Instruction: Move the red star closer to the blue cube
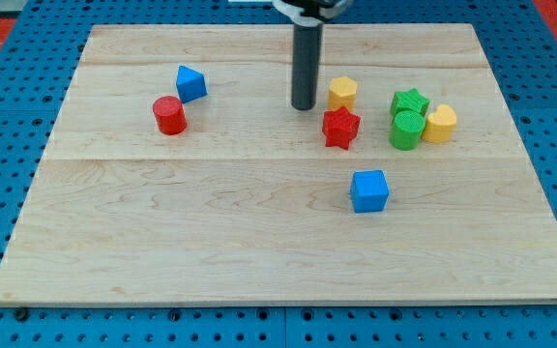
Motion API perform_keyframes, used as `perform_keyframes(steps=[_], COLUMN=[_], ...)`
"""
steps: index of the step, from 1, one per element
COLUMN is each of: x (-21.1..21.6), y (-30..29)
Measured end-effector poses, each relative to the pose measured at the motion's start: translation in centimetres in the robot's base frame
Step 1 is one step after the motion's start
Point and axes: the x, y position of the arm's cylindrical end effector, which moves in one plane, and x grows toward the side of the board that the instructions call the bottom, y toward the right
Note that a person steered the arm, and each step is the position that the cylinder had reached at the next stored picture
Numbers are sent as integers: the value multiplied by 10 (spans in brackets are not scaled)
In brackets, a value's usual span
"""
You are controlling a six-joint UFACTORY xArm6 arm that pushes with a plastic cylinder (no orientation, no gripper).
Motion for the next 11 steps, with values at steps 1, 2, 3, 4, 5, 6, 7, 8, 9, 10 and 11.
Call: perform_keyframes(steps=[1, 2, 3, 4, 5, 6, 7, 8, 9, 10, 11], x=[-7, 14, 25, 26, 26, 26, 26, 38, 56, 60, 72], y=[69, 79, 53, 43, 43, 43, 43, 41, 41, 57, 49])
